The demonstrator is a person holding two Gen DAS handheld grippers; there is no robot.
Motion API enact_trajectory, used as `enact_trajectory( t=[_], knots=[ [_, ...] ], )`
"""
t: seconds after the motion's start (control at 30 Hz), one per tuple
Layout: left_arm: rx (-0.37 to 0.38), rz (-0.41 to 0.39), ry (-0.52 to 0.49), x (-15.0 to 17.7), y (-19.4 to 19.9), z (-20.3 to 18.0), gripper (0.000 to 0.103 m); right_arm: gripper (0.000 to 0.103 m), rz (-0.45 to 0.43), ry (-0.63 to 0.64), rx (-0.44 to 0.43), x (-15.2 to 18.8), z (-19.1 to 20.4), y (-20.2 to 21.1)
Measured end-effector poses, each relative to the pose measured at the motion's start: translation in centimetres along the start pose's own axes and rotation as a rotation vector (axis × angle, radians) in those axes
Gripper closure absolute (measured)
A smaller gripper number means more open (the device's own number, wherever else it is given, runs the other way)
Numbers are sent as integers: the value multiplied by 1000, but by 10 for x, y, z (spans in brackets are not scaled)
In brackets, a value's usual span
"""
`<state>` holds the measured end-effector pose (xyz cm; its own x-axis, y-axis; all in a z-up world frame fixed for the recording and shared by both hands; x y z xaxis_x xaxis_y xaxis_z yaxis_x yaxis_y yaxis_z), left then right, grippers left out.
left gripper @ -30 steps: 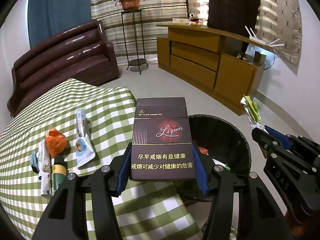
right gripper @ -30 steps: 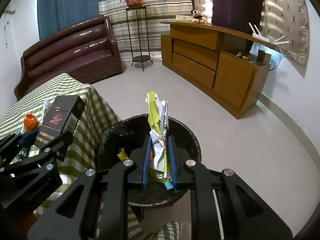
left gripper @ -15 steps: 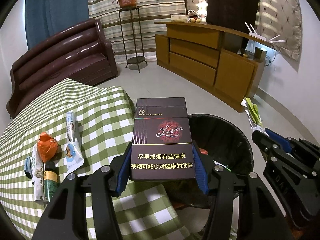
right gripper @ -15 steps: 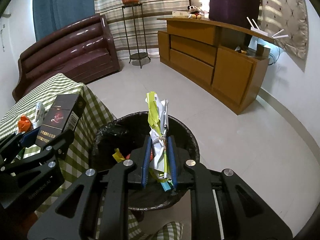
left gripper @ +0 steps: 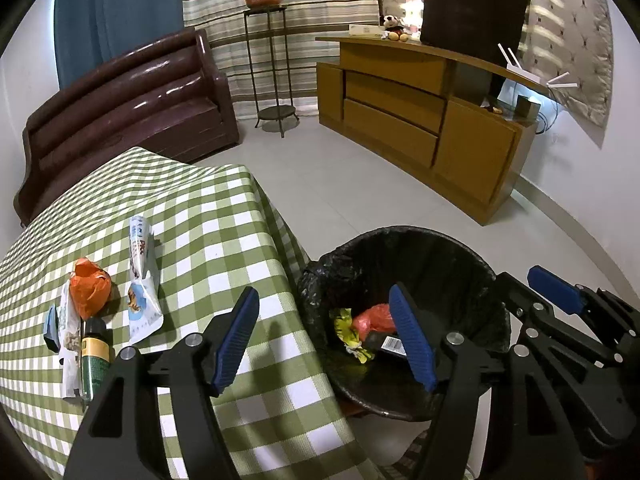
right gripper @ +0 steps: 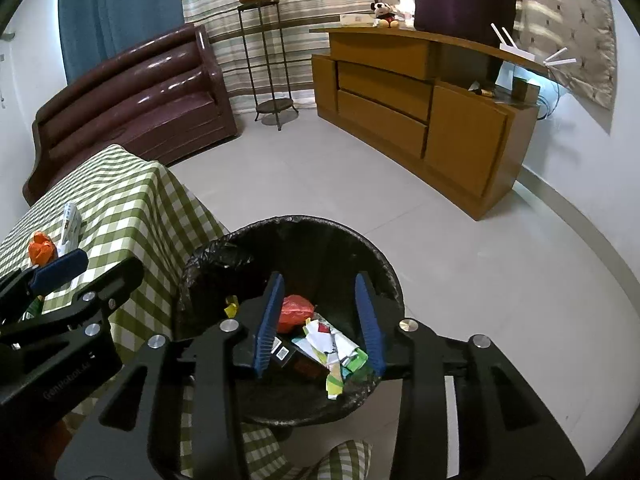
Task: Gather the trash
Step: 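Move the left gripper to the blue toothpaste tube and grasp it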
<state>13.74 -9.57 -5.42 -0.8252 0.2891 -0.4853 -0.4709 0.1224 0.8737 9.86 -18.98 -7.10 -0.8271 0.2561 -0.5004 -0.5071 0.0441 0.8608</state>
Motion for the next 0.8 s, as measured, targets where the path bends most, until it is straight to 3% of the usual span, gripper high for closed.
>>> enact_trajectory(
  t=[0.4,0.8],
  knots=[
    [-21,-13,38,16,25,26,34,43,-26,37,-33,3,18,12],
    [-104,-14,172,46,52,103,33,35,-34,116,-87,13,69,24]
  ],
)
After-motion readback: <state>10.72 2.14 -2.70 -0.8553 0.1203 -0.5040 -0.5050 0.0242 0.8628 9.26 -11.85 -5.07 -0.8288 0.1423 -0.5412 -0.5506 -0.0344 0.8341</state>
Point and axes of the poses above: each gripper's, at about its wrist camera, not at the fingertips, and y roughly against the way its jaws point, z to its left, x to its underside, the point moved 2 cm from there along -y, roughly the way its jaws point, and after that the axes turned 15 degrees about z, right-handed, at the moved point
